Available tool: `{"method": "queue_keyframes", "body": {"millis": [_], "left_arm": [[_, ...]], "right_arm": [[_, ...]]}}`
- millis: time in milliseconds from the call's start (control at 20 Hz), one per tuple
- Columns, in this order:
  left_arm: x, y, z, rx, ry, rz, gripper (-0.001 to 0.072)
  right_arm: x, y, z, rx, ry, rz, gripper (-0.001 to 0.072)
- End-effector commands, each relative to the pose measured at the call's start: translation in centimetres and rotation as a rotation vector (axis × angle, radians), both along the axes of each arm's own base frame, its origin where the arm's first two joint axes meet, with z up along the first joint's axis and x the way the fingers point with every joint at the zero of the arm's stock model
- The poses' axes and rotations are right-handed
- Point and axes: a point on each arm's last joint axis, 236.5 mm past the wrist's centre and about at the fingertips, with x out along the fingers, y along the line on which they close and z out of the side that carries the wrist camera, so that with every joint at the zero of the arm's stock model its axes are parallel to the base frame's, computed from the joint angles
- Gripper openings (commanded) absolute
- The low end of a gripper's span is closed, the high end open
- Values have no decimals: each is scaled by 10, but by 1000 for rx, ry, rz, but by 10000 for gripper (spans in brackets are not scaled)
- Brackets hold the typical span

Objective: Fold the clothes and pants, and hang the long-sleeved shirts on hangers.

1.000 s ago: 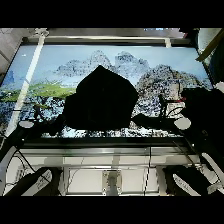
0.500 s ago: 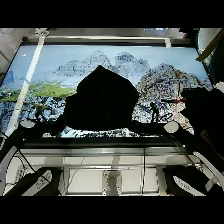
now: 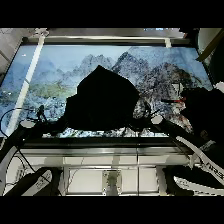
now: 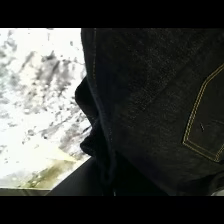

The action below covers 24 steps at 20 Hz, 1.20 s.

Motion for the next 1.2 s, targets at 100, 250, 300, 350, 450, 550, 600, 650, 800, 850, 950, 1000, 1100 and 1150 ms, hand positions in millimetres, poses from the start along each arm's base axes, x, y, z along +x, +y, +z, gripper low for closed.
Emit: {"method": "queue_keyframes", "body": {"millis": [100,250,300,350,450,550,600,650,800,850,950,1000,1100,1150], "left_arm": [[-9,-1,-3,31,4,-74,21],[-34,4,-4,107,53,-226,21],[-42,6,1,133,62,-278,20],[-50,6,10,146,66,-325,20],[-61,1,41,145,46,-397,19],[-69,-6,80,148,-7,-443,18],[-71,-7,98,161,-36,-450,17],[-72,-3,115,195,-59,-440,17],[-52,13,164,314,-168,-384,16],[-39,10,178,332,-219,-389,16],[-4,-5,200,352,-320,-424,15],[15,-18,205,352,-356,-451,16],[62,-54,206,349,-424,-507,16],[88,-69,202,367,-451,-526,16]], "right_arm": [[11,-1,0,-5,-13,-29,20],[-1,12,23,11,-52,108,15],[-9,16,37,9,-75,178,15],[-18,18,53,8,-100,249,15],[-44,20,89,7,-142,399,15],[-71,18,116,14,-142,492,15],[-82,18,129,27,-141,526,15],[-89,19,139,39,-138,543,15],[-82,22,155,49,-161,526,15],[-76,22,154,39,-170,514,15],[-72,20,142,22,-130,495,15],[-73,18,135,10,-104,497,15],[-72,16,129,-5,-85,491,15],[-71,14,127,-18,-89,493,15]]}}
